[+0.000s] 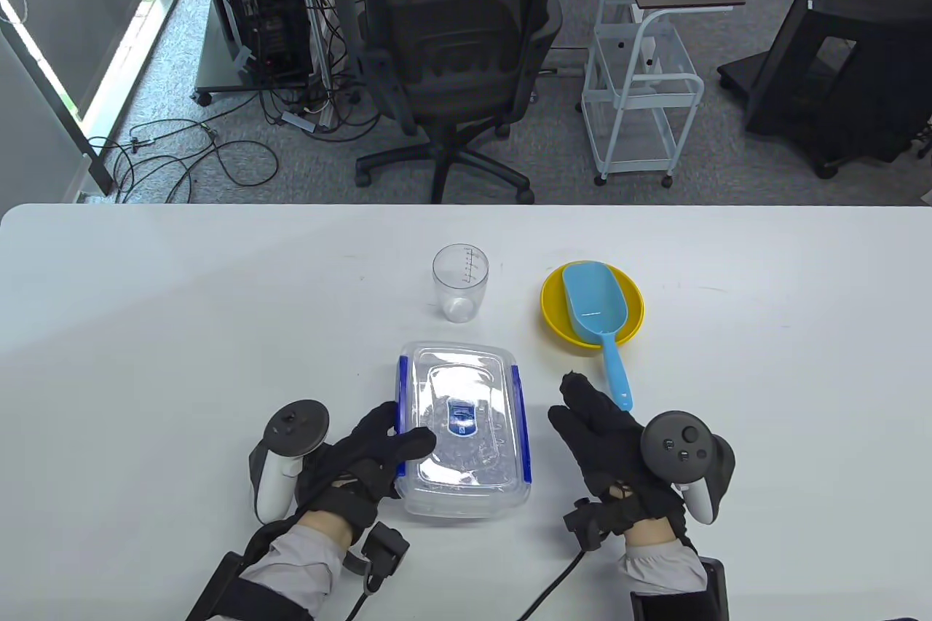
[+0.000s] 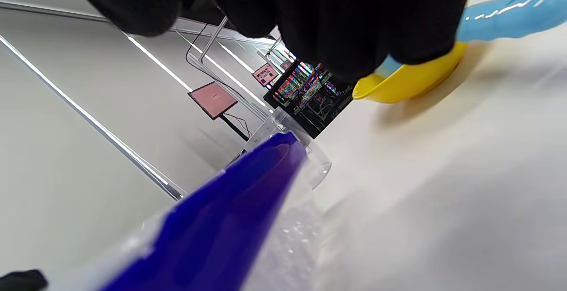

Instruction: Shake ice in a plastic shaker with both hands

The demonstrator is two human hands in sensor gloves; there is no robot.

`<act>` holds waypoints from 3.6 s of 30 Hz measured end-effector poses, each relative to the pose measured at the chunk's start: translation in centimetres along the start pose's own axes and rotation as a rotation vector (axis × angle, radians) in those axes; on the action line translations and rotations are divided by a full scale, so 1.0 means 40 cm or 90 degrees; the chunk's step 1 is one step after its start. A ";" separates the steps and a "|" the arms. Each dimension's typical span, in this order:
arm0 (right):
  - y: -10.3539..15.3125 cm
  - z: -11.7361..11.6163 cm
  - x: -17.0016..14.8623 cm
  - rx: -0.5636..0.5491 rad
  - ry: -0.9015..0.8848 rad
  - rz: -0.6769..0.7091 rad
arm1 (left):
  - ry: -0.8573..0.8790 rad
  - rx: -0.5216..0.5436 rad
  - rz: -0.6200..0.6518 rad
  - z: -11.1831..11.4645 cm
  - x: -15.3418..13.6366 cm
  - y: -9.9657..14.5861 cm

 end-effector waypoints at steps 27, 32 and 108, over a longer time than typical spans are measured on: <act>0.019 -0.242 -0.038 0.325 0.010 -0.187 | -0.435 0.122 0.063 -0.010 0.005 0.044; 0.020 -0.251 -0.085 0.327 -0.165 -0.252 | -0.514 0.153 0.129 0.008 0.012 0.046; 0.020 -0.133 0.040 0.195 -0.114 -0.104 | -0.434 0.135 0.236 0.005 0.047 0.119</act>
Point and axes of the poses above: the tracker on the back of each hand, its own x axis roughly to the thumb side, its own y axis roughly from the fingertips to the wrist, z = x × y, the point moved 2 cm from there along -y, roughly from the wrist to the fingertips, and after that the axes turned 2 degrees about -z, right-handed, at the moved point
